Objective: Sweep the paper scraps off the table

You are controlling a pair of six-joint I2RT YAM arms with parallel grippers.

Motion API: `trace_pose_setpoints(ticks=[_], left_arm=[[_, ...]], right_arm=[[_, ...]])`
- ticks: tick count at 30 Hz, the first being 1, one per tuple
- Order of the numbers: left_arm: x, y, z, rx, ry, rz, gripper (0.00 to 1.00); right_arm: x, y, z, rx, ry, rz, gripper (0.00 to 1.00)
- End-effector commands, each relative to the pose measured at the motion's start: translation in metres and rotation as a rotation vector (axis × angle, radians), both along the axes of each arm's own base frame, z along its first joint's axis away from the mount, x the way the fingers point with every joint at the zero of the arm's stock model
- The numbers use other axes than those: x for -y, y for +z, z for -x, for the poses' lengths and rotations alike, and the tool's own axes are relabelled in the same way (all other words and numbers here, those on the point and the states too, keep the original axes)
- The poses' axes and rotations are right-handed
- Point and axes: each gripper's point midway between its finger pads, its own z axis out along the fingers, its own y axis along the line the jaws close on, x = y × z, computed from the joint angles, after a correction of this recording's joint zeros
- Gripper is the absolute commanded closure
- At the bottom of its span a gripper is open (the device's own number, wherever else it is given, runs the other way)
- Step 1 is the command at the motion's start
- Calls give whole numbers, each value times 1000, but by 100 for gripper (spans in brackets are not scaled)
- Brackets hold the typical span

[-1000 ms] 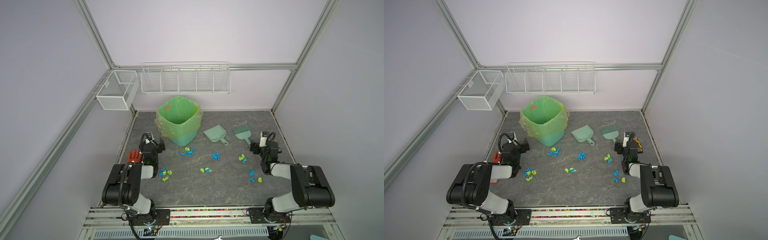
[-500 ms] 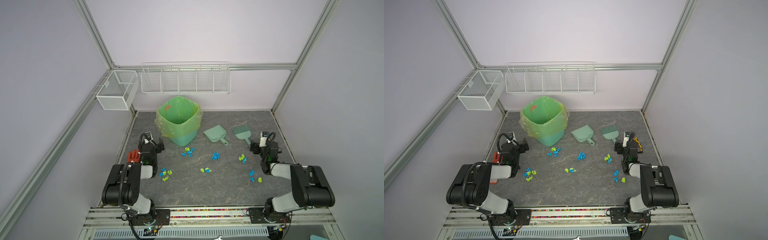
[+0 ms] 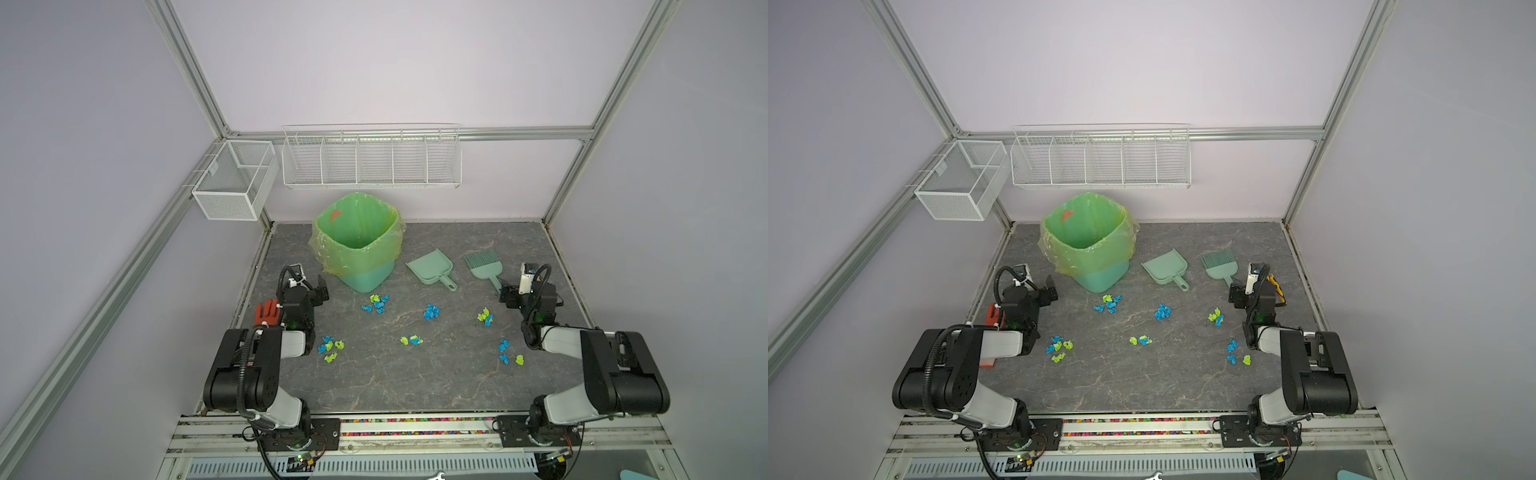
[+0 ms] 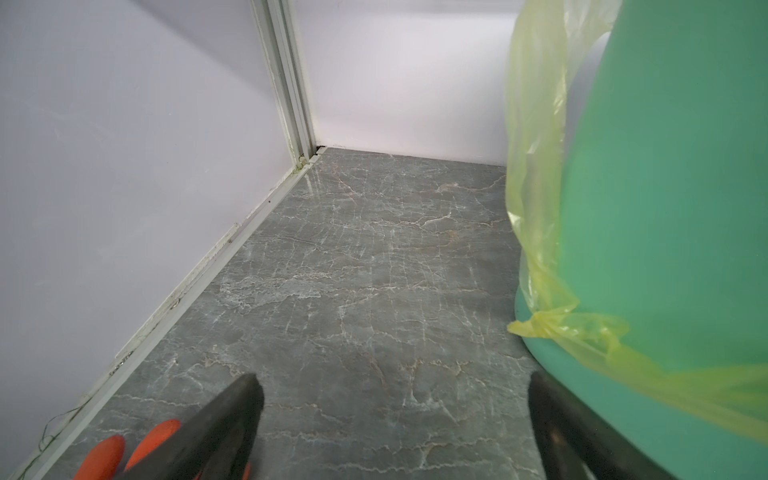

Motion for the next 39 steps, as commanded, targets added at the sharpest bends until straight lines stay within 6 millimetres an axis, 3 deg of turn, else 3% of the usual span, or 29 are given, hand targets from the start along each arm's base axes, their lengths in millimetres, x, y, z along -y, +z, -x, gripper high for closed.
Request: trace_pose_setpoints(ticks=[1, 5, 9, 13, 18, 19, 23, 28, 39], left_arm=[[-7, 14, 8, 24, 34, 6, 1], [-9, 23, 12, 22, 44, 14, 1], [-16, 34, 19, 19, 95, 42, 1], [-25, 56, 24, 35, 162, 101, 1], [-17, 87, 20, 36, 139, 188, 1], [-13, 95, 20, 26, 122, 201, 1], [-5, 126, 30, 45, 102, 257, 1], [13, 153, 60, 81, 42, 279, 1], [87, 152, 99, -2, -196, 321, 1]], right_arm=[[0, 5, -6, -10, 5, 17, 12], [6, 4, -19, -154, -33, 9, 12], [12, 5, -21, -190, -79, 20, 12], [24, 18, -17, -202, -164, 10, 12], [36, 22, -15, -321, -242, 36, 12], [36, 31, -21, -333, -238, 44, 12], [20, 27, -25, -416, -152, 13, 12], [-14, 19, -26, -478, 23, -52, 12], [-37, -9, -15, -603, 134, -6, 7]])
